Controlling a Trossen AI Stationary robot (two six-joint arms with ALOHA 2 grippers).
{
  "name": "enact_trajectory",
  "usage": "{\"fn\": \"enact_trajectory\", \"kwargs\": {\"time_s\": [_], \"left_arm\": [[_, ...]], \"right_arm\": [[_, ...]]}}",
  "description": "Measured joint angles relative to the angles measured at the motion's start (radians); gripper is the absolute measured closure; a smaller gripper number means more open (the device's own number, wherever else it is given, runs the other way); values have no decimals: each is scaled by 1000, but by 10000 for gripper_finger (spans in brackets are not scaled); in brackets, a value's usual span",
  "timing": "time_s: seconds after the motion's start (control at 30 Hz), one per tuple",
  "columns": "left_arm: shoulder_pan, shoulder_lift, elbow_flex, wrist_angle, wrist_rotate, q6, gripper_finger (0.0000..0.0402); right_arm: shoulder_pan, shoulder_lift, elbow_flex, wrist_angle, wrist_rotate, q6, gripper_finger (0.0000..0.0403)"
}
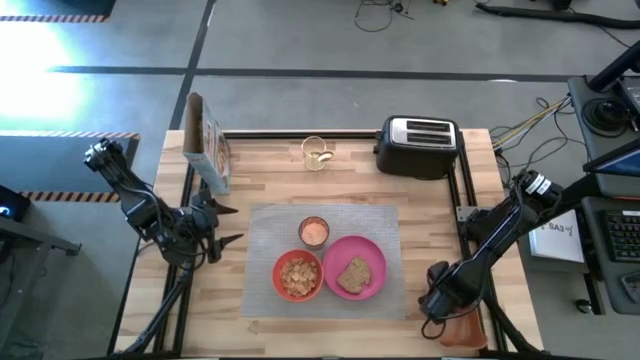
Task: Arrange a breakfast setting
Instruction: Put the red apple to the top of the pink plate on the gray mat
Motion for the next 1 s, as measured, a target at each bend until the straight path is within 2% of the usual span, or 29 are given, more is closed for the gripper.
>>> {"fn": "enact_trajectory", "kwargs": {"time_s": [0.23,0.5,0.77,1.0], "left_arm": [[0,26,0,17,0,4,95],[0,36,0,26,0,4,95],[0,36,0,26,0,4,95],[0,36,0,31,0,4,95]], "right_arm": [[0,35,-11,-2,17,-31,214],[0,37,-13,0,21,-38,320],[0,-3,21,-18,-20,-75,323],[6,-57,138,-134,4,-77,338]]}}
